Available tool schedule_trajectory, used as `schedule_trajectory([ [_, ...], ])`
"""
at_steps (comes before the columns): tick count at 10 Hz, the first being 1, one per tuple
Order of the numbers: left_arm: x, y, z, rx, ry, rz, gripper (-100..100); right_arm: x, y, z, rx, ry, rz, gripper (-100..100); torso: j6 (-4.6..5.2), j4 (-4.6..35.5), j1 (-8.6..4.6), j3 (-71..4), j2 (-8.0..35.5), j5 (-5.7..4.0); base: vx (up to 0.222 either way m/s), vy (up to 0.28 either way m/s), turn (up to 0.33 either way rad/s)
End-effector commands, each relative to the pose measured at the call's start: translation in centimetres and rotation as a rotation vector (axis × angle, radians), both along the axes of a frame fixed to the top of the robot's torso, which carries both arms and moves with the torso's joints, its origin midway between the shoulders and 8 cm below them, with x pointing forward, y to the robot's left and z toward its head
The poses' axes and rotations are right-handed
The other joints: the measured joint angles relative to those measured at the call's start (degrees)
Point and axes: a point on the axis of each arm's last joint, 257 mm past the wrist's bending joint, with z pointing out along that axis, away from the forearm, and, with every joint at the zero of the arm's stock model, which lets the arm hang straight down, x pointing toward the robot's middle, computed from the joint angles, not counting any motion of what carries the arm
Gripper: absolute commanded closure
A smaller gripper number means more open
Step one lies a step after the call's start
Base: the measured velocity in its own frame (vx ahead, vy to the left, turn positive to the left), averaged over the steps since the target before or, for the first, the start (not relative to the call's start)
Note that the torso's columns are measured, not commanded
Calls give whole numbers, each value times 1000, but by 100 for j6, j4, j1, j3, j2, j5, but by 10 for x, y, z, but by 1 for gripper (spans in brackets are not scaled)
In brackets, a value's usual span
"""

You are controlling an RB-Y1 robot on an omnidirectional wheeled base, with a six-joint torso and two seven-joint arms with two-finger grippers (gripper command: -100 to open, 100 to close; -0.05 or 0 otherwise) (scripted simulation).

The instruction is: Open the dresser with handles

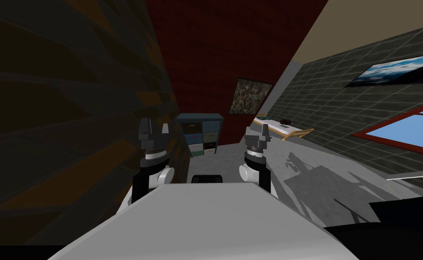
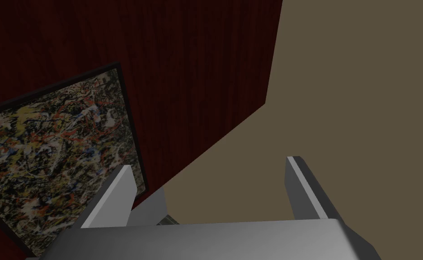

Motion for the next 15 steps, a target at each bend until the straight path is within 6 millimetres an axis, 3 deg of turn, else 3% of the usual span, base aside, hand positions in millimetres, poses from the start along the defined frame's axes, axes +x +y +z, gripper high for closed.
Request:
schedule_trajectory([
  [1,0,0,0,0,0,0,0,0,0,0,0,0,0,0,0,235,0,-467,232,0,0,0,0],
  [9,0,0,0,0,0,0,0,0,0,0,0,0,0,0,0,3537,0,-7073,3539,0,0,0,0],
  [10,6,-4,-6,18,14,-19,-100,0,0,0,0,0,0,0,0,3960,0,-7919,3962,0,23,-23,11],
  [12,18,-7,-20,22,40,-42,-100,0,0,0,0,0,0,0,0,4201,-12,-8434,4193,-3,59,-58,23],
  [15,34,-9,-40,5,73,-62,-100,0,0,0,0,0,0,0,0,4229,-6,-8455,4232,-2,59,-76,23],
])
